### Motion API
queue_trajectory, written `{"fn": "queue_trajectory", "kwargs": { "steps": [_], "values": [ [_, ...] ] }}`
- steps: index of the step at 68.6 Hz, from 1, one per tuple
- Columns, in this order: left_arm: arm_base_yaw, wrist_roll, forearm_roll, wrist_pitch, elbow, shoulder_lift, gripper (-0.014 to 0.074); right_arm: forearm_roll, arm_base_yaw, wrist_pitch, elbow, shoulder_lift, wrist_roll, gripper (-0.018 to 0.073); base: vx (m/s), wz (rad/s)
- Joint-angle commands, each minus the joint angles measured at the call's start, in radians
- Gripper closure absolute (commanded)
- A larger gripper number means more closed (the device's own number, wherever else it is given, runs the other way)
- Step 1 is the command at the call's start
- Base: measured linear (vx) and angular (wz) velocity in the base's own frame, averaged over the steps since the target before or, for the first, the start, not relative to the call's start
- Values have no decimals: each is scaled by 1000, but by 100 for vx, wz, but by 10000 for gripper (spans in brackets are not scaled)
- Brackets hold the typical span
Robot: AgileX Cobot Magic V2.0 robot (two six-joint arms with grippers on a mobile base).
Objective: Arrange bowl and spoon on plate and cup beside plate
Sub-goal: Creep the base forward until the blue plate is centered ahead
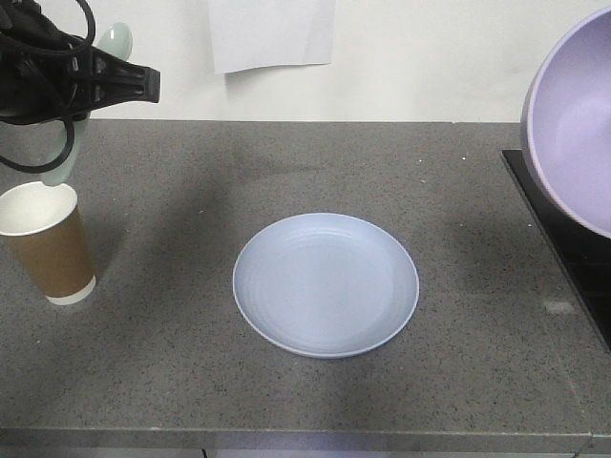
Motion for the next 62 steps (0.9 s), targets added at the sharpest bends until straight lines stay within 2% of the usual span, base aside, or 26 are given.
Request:
{"fn": "queue_trajectory", "kwargs": {
  "steps": [1,62],
  "values": [
    [1,-2,31,-47,-20,-29,602,24,-4,-65,-23,-2,-7,564,3,0],
    [1,-2,31,-47,-20,-29,602,24,-4,-65,-23,-2,-7,564,4,0]
  ]
}}
